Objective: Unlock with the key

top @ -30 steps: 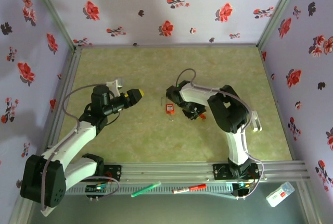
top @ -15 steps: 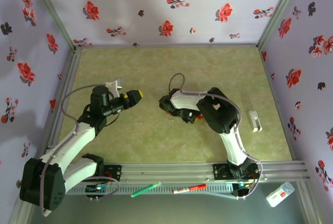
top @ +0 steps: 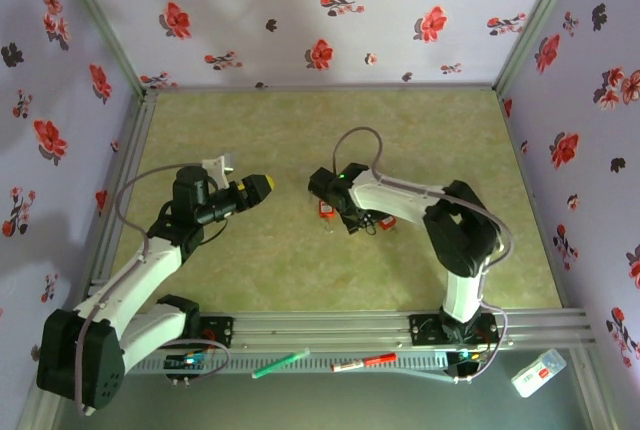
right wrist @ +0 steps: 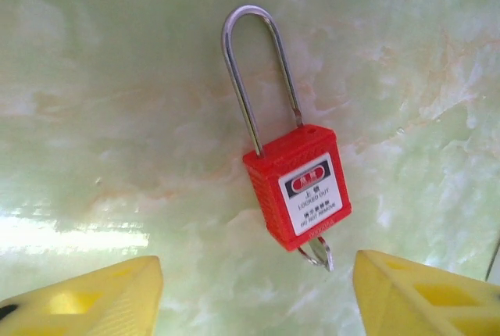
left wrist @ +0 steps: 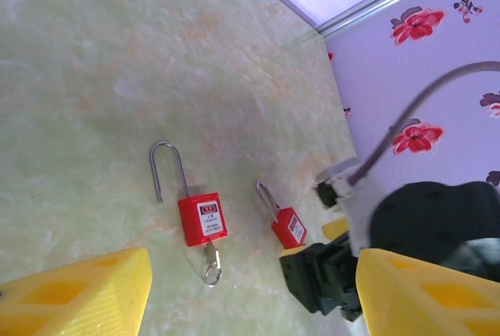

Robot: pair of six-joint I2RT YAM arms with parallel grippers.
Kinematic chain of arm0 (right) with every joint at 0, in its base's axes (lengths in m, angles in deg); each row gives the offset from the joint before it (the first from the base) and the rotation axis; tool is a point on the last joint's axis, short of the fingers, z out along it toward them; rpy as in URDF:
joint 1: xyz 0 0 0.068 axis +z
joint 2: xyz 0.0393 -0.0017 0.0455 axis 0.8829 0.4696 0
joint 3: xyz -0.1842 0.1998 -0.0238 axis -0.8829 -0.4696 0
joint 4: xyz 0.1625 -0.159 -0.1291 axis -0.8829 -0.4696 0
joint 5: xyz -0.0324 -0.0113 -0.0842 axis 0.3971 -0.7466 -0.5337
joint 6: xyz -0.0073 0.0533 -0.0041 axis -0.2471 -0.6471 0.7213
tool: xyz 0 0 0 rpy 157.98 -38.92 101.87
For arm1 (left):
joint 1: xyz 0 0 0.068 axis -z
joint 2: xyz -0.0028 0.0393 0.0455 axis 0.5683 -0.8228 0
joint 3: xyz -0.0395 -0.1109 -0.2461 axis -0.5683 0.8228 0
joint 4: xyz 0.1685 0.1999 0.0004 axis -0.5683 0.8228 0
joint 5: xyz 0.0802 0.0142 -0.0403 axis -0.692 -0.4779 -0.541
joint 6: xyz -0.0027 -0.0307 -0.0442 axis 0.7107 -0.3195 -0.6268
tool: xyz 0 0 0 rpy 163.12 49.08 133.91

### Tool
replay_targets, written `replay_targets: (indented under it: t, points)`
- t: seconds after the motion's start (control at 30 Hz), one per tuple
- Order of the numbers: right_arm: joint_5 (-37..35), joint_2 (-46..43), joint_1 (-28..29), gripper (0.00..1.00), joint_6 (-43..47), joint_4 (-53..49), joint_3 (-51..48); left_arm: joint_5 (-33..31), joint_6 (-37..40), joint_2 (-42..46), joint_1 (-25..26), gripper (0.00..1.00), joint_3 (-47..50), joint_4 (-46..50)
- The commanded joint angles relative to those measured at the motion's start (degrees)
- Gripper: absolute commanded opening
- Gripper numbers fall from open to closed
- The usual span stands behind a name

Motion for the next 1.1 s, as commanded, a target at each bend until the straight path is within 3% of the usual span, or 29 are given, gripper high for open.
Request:
replay_targets:
  t: [0.0,0.13,0.23,0.47,0.6,0.83,1.07]
  points:
    - [3.7,-5.77,-3.05,0.73,-1.52,2.15,-3.2,-0.49,1.93,1.06,-0.54,0.7,-1.63,1.65]
    - [14.66,-10.82,-10.92,0.84,4.68,9.34,-9.18,-0.53,3.48,1.47,-0.55,0.71,-3.5,4.1]
    - [20.83,-12.03,-16.24,0.86,9.66,13.55,-12.33,-0.59,4.38,1.94,-0.54,0.71,-4.77,5.86]
    - [24.21,-8.55,-18.72,0.85,17.96,14.85,-12.44,-1.66,5.45,2.79,-0.65,0.71,-5.75,8.41]
    - [22.44,-5.67,-18.97,0.83,18.7,15.86,-12.3,-1.81,5.01,2.63,-1.0,0.71,-5.69,8.17]
    - [19.42,-2.4,-19.24,0.74,20.34,16.18,-11.11,-1.82,5.28,2.76,-1.09,0.71,-5.82,8.76]
    - [19.04,-1.1,-19.24,0.51,21.05,16.2,-11.88,-1.93,5.27,3.1,-1.23,0.71,-5.35,9.03]
